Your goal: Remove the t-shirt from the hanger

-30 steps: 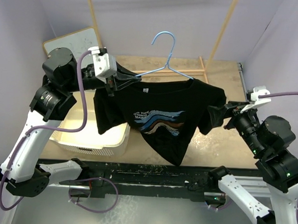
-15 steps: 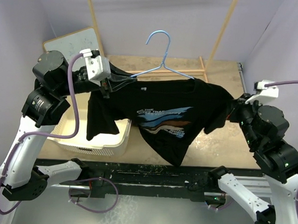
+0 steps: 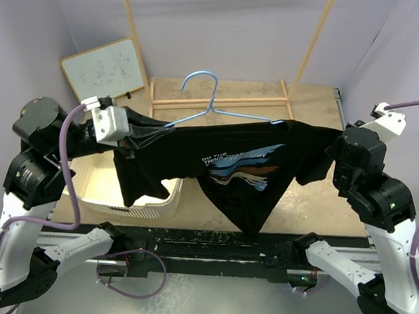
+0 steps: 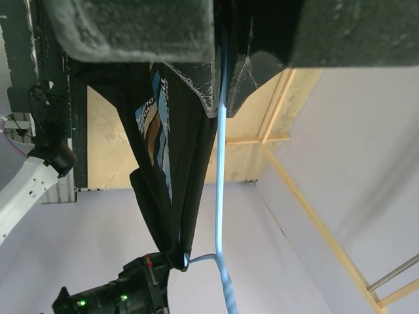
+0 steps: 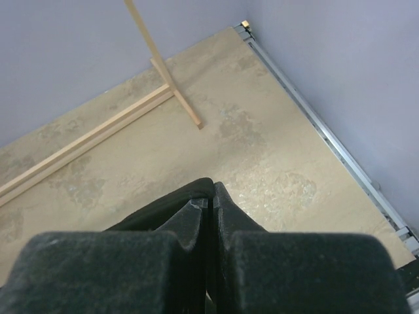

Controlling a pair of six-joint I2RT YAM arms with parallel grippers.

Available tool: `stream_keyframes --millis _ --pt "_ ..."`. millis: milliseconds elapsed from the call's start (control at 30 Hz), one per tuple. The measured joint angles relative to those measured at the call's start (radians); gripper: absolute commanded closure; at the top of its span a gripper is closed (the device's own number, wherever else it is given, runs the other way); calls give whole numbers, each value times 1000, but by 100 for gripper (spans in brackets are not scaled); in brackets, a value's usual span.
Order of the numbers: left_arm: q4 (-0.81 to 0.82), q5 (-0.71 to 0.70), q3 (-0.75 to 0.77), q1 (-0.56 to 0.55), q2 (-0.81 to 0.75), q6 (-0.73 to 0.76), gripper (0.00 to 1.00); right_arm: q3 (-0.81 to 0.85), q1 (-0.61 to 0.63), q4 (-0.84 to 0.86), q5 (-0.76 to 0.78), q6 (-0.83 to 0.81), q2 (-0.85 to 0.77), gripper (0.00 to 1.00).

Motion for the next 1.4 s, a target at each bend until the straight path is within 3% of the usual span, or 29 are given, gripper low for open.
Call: stream_keyframes --millis 400,733,1400 --pt "-103 -84 0 -1 -83 26 100 -16 -10 29 -23 13 39 100" --pt "-167 -171 35 -1 -89 51 100 -192 -100 77 -148 -10 -2 100" --pt "-179 -234 50 -1 -95 48 100 -377 -233 171 -443 -36 -32 100"
